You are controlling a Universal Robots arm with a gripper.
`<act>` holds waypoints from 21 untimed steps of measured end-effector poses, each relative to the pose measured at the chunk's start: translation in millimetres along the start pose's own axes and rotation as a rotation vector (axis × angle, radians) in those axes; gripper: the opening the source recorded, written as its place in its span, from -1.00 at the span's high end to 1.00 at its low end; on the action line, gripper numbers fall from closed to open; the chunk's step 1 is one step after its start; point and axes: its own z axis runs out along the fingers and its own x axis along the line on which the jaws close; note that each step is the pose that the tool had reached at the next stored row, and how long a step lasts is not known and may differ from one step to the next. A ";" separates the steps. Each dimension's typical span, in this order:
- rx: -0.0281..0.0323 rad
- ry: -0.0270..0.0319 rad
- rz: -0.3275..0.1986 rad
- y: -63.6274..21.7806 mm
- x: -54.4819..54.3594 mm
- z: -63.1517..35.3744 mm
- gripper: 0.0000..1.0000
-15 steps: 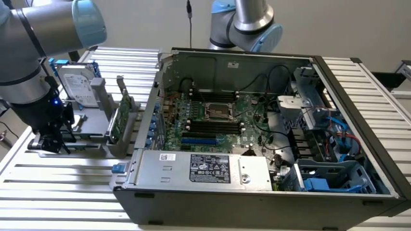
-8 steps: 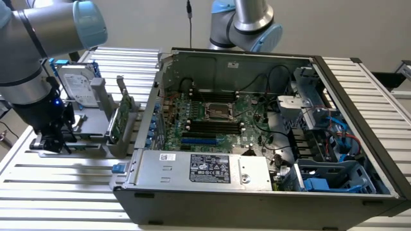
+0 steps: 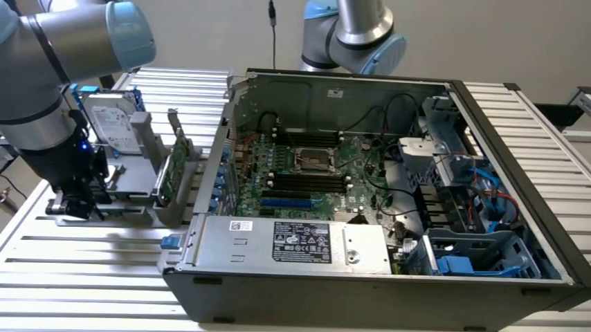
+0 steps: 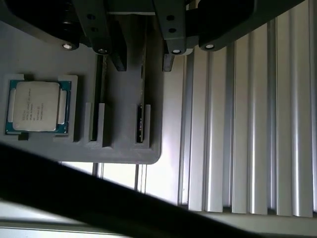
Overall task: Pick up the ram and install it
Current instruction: 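Pick up the ram and move it above insertion slot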
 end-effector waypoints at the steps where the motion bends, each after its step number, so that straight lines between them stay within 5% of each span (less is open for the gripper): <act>1: -0.0003 0.0000 0.000 -0.3 0.0 0.2 0.15; 11: -0.0068 -0.0002 0.000 -3.5 0.1 1.4 0.15; 15: -0.0073 -0.0005 0.000 -3.9 0.1 1.9 0.47; 21: -0.0078 -0.0005 0.009 -4.1 0.0 1.9 0.51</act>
